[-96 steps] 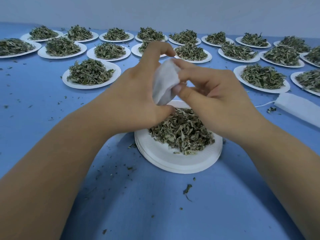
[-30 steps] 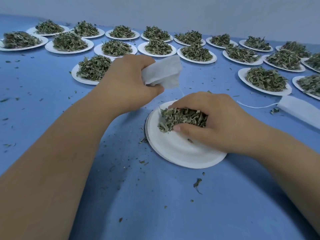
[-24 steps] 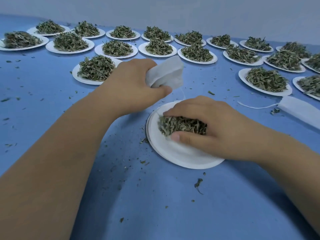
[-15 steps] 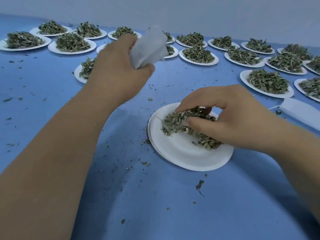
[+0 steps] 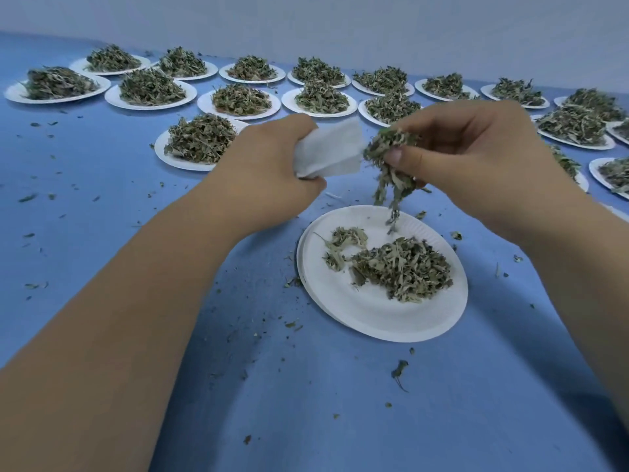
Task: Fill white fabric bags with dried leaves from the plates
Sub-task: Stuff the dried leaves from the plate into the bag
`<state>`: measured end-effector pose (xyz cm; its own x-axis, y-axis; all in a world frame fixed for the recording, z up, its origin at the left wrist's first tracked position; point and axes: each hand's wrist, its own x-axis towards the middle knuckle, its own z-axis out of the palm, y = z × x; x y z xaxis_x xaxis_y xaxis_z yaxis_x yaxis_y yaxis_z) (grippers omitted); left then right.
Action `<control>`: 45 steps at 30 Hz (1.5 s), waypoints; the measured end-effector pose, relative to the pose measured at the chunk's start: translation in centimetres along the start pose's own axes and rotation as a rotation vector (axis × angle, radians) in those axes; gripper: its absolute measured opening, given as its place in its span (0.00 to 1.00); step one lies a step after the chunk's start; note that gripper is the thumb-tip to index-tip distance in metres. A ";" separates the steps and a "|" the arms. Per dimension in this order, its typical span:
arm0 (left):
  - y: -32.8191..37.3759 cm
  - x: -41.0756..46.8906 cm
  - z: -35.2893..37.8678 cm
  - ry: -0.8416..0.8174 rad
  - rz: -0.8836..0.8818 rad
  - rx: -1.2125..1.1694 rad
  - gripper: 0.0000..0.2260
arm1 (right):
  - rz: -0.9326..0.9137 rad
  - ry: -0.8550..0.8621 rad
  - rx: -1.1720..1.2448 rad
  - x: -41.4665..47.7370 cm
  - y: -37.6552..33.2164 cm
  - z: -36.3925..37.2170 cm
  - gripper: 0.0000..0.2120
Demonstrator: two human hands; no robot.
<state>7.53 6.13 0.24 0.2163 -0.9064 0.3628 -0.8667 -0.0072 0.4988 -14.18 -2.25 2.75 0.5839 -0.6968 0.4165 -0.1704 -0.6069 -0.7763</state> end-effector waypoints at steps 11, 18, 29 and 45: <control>0.2 -0.2 0.2 -0.078 0.069 -0.026 0.13 | 0.011 -0.062 -0.096 1.3 -0.3 0.5 0.08; -0.4 0.0 0.0 -0.068 0.021 -0.118 0.17 | 0.105 -0.080 0.070 0.6 1.3 -0.5 0.08; -0.2 -0.3 -0.2 -0.154 0.089 -0.098 0.22 | 0.081 -0.001 0.073 -0.7 0.1 1.1 0.07; 0.7 -0.5 0.7 -0.143 0.158 -0.080 0.10 | -0.046 0.000 -0.176 -1.6 -0.6 1.9 0.07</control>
<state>6.49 6.28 -0.17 0.0102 -0.9444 0.3288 -0.8450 0.1677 0.5078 -13.47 -0.04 1.63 0.5940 -0.6670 0.4497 -0.2800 -0.6955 -0.6617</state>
